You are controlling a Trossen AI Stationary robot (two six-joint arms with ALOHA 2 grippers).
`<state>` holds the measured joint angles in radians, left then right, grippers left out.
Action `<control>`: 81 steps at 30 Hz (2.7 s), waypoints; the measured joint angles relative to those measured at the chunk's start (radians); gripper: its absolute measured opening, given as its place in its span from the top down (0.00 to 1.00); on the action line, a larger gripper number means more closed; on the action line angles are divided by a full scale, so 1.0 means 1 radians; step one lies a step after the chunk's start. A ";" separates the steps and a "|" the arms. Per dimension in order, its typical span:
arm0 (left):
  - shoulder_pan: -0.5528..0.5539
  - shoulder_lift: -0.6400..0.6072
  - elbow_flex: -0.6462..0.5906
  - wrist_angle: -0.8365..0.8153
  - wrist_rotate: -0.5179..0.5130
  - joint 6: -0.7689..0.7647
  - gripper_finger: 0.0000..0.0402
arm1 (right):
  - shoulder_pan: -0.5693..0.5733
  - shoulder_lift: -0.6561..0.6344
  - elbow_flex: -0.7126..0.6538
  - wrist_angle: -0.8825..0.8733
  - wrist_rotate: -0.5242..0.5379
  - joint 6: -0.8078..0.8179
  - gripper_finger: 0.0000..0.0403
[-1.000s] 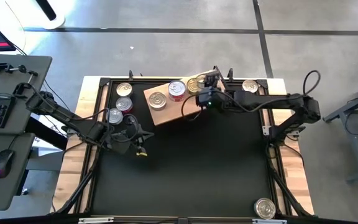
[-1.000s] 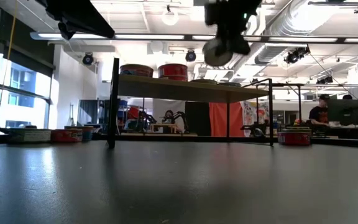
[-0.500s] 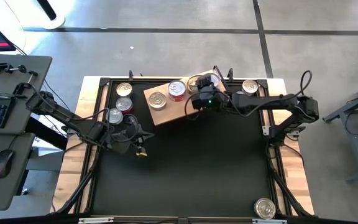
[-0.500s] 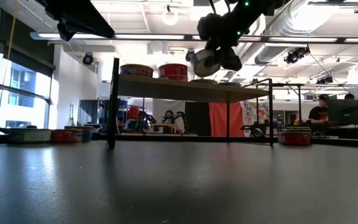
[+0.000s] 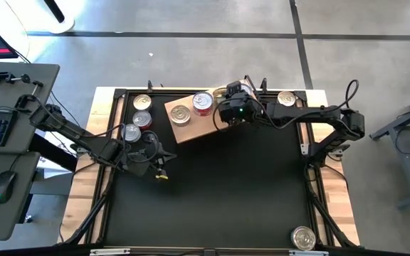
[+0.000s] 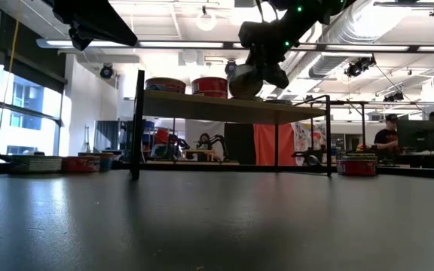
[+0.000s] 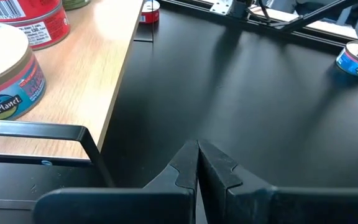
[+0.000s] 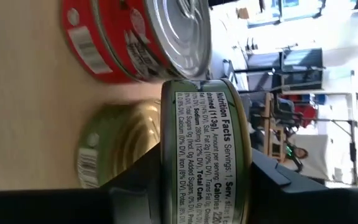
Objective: Stack canned seafood by type on shelf
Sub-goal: Stack the gold and green tuna can on top of the gold and green tuna can on the shelf
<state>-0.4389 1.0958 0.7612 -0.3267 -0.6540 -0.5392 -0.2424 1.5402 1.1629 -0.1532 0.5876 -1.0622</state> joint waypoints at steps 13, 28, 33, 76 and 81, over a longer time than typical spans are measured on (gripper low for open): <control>0.000 0.000 0.000 0.000 0.000 -0.007 1.00 | -0.040 0.000 0.000 -0.001 -0.053 -0.016 0.66; 0.000 0.000 0.000 0.000 0.000 -0.009 1.00 | -0.075 0.025 0.000 0.037 -0.072 -0.087 0.66; 0.000 0.000 0.000 -0.007 0.001 -0.010 1.00 | -0.074 0.026 0.000 0.077 -0.092 -0.088 0.66; 0.000 0.000 0.000 -0.021 0.008 -0.078 1.00 | -0.111 0.026 0.001 0.039 -0.178 -0.046 0.66; 0.000 0.000 0.000 -0.021 0.008 -0.078 1.00 | -0.111 0.026 0.001 0.038 -0.178 -0.037 0.66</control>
<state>-0.4391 1.0962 0.7612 -0.3481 -0.6456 -0.6174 -0.3538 1.5658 1.1637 -0.1153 0.4096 -1.0996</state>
